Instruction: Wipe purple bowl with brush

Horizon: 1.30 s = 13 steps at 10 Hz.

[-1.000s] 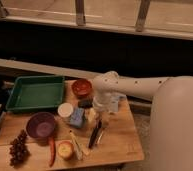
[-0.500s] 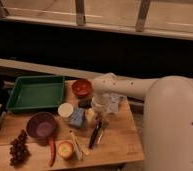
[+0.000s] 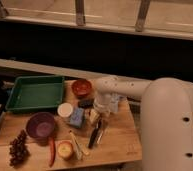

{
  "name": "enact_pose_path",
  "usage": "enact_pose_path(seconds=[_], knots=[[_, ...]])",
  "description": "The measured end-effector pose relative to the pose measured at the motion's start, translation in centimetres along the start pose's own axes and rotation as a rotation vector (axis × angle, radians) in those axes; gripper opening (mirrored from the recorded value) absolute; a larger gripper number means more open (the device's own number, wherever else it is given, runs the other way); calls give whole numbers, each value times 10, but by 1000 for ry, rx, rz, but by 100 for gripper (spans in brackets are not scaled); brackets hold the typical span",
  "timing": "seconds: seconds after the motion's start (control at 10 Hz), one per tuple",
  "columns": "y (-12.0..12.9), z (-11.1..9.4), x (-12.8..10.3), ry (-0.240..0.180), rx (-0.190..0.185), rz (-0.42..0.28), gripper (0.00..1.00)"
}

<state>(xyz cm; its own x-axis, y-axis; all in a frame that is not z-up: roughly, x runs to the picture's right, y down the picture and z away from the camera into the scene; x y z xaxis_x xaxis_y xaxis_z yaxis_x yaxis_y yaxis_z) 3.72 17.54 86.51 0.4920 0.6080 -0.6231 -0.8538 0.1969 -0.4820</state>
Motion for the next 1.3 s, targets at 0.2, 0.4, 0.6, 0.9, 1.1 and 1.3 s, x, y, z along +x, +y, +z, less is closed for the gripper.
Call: enact_pose_path(seconds=[0.2, 0.4, 0.6, 0.9, 1.1, 1.3], knots=[[0, -3, 2, 5, -2, 3, 33], [-3, -3, 4, 6, 5, 5, 12], [-5, -20, 5, -16, 79, -4, 0], [-19, -67, 6, -72, 152, 13, 0], [-27, -109, 2, -112, 190, 21, 0], [-34, -152, 1, -157, 231, 9, 0]])
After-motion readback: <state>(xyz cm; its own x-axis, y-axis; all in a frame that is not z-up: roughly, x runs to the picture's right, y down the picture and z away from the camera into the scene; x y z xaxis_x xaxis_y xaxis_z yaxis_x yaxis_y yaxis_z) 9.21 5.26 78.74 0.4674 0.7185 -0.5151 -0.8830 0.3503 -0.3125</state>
